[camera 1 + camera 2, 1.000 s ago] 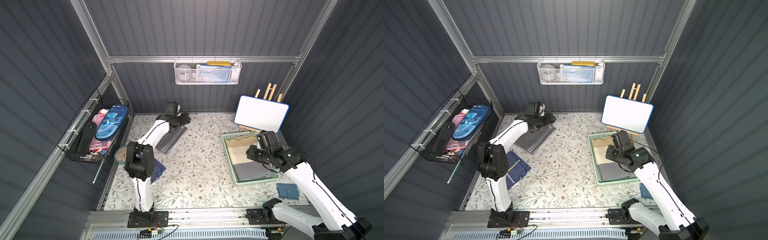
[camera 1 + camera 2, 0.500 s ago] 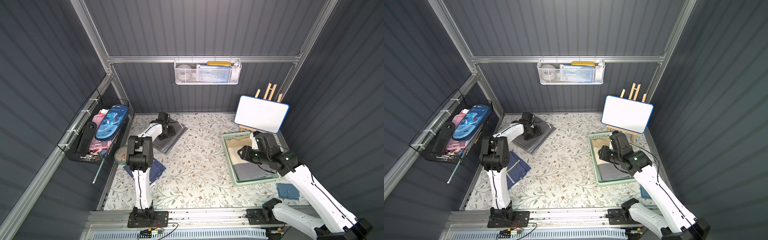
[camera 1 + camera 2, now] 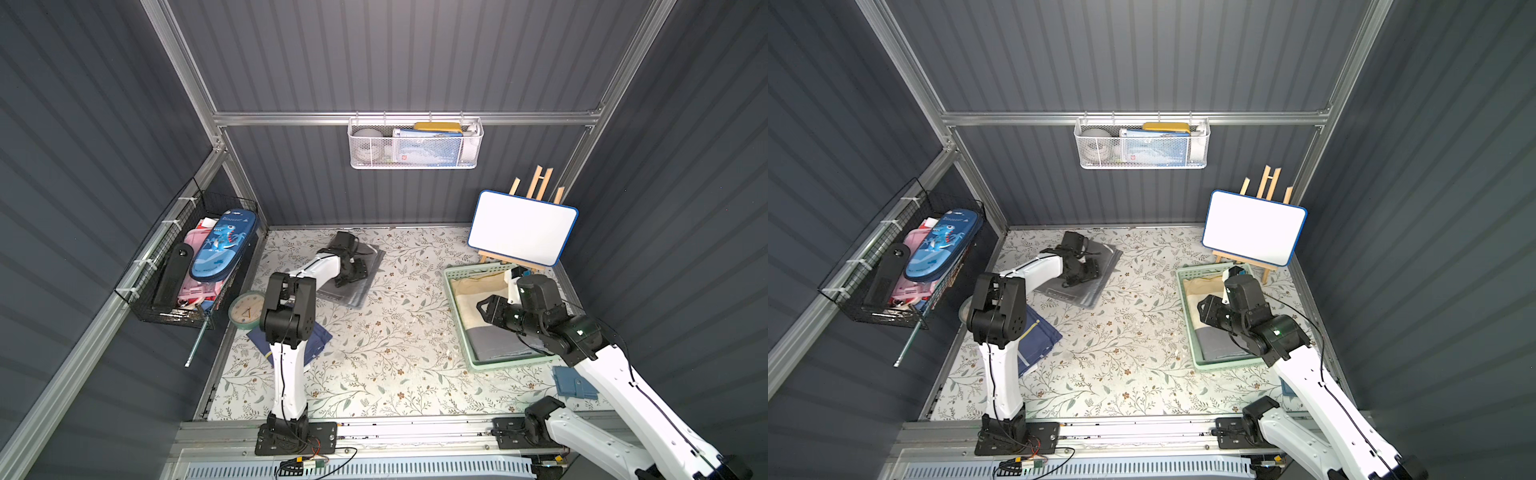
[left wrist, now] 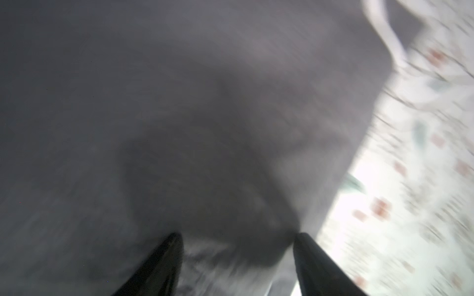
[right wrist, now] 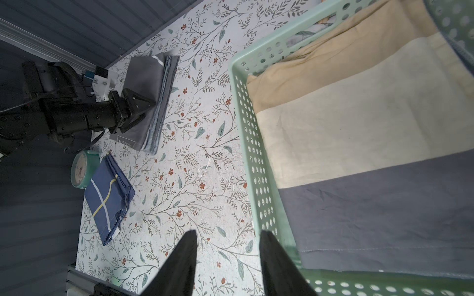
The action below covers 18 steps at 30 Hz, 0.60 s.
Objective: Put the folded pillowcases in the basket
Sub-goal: Move the pillowcase to the center of the board.
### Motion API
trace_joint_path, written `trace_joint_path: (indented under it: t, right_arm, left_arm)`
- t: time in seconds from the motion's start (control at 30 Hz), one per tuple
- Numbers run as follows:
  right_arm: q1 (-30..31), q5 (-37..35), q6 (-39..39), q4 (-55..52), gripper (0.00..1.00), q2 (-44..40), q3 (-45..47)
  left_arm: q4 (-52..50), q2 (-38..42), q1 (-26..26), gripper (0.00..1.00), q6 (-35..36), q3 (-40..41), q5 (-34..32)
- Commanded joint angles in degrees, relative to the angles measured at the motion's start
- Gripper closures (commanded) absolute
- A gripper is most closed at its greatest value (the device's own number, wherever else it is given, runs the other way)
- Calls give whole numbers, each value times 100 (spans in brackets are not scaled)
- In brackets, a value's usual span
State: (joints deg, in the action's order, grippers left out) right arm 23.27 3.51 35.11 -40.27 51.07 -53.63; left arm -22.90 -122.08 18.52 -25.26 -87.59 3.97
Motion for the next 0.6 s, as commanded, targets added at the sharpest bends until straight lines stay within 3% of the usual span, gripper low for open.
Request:
trace_joint_path:
  t: [0.0,0.17,0.4,0.5,0.57]
  right_arm:
    - [20,-122,-68,-41,54,-67,-44]
    - [19,-228,-142,-214,54,-184,-60]
    - [20,-149,-159,-261,54,-195,-61]
    - [13,50,-186,-186,53,-119,17]
    - [33,200,-174,-160,53,-18,30]
  left_arm:
    - [-206,-181,621,29,-815,594,1363]
    - [665,710,1128,30,-2119,1712,1599]
    - [840,1836,1718,30,-3159,2399,1221]
    - [1153,2073,2059,30,-3514,2391,1157]
    - [1026,2016,2220,29,-3453,1950,1078]
